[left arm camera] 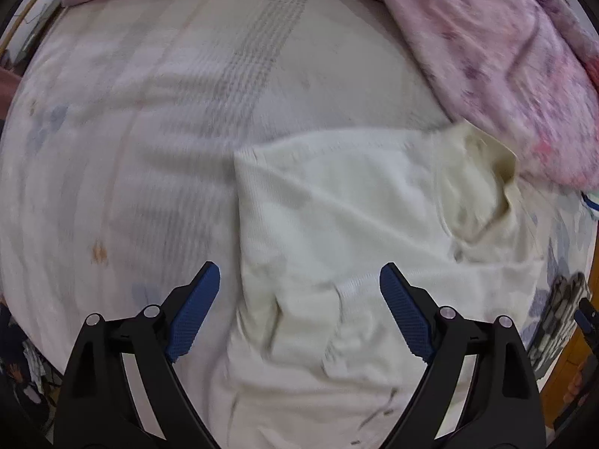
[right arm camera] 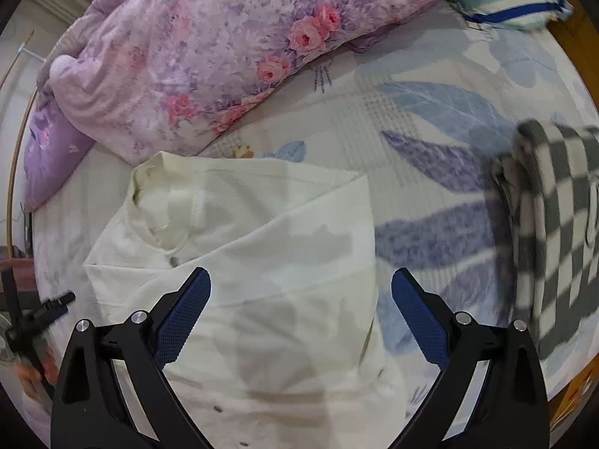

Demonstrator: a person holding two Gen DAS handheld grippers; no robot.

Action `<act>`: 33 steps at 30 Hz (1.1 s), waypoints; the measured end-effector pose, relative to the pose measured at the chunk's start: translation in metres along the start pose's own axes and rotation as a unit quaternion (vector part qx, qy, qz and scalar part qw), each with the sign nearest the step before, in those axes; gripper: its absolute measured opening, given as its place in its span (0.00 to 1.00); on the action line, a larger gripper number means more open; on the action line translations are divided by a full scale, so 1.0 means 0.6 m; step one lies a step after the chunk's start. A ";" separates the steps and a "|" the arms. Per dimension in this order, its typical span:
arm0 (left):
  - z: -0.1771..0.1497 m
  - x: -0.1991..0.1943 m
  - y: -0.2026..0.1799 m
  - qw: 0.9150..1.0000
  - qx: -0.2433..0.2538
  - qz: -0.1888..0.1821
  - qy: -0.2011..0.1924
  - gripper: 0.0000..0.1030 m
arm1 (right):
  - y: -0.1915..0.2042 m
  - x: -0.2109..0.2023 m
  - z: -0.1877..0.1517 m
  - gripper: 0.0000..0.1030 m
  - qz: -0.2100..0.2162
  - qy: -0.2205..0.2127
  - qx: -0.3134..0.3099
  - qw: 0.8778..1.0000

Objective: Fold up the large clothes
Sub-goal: 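Grasp the jacket's side edges near the collar with both grippers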

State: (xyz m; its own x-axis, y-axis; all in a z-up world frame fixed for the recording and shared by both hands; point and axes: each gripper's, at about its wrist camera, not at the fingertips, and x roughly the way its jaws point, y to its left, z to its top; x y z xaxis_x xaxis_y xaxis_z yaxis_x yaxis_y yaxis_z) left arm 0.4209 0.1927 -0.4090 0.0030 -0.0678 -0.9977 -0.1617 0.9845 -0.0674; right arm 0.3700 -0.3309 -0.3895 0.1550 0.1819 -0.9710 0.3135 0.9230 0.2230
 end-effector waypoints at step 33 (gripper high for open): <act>0.075 0.053 -0.010 0.995 0.080 0.047 -0.034 0.16 | 0.015 0.129 0.051 0.15 -0.073 0.025 -0.111 0.991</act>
State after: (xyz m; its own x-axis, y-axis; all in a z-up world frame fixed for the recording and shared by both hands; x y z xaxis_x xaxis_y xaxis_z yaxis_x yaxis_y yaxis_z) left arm 0.4662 0.1917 -0.4409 0.0625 0.0318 -0.9975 -0.0043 0.9995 0.0316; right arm 0.4133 -0.3189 -0.4599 0.0757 0.0521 -0.9958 0.1151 0.9915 0.0606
